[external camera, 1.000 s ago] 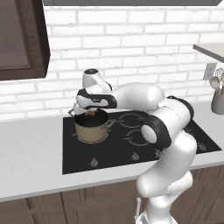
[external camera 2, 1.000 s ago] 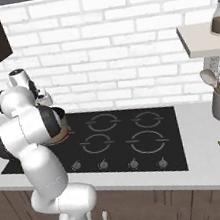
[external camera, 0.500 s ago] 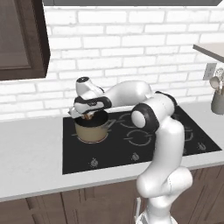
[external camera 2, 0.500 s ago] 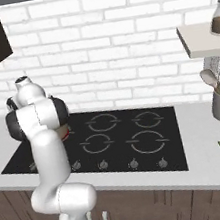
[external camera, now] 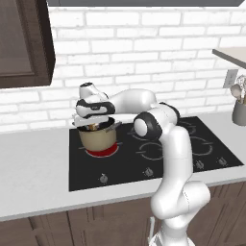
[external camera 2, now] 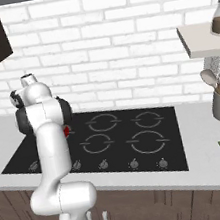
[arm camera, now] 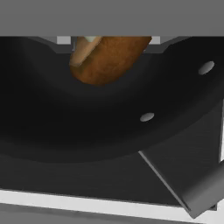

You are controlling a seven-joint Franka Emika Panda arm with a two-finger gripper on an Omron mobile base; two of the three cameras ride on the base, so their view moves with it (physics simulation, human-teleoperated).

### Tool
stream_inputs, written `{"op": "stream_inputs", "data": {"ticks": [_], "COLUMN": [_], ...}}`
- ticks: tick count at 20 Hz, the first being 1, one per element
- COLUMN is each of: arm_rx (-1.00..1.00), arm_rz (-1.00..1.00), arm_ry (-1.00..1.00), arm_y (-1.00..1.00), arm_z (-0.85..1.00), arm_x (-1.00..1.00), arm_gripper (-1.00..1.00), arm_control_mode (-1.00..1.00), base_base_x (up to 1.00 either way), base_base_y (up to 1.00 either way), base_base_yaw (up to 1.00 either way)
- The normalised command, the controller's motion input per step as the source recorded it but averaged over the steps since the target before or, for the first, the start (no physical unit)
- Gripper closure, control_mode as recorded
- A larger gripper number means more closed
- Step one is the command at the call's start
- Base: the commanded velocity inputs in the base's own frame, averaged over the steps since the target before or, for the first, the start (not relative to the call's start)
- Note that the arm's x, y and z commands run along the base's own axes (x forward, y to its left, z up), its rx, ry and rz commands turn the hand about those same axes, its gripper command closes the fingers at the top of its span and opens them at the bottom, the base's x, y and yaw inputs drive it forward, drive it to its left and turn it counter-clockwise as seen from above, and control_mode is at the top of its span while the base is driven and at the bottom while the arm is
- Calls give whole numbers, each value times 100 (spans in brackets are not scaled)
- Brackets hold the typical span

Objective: Put the corn and mushroom in the pot. Retrieve the spatula and lightly stir the vegetables in the pot.

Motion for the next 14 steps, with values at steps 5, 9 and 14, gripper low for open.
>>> {"op": "stream_inputs", "data": {"ticks": [5, 9, 14], "arm_rx": [0, 2, 10], "arm_rz": [-10, -5, 0], "arm_ry": [1, -4, -5], "arm_y": [-31, -81, -79], "arm_z": [-1, 1, 0], "arm_x": [-42, -97, -58], "arm_gripper": [100, -100, -100], "arm_control_mode": [-100, -100, -100], "base_base_x": [0, 0, 0], "base_base_y": [0, 0, 0], "base_base_yaw": [0, 0, 0]}}
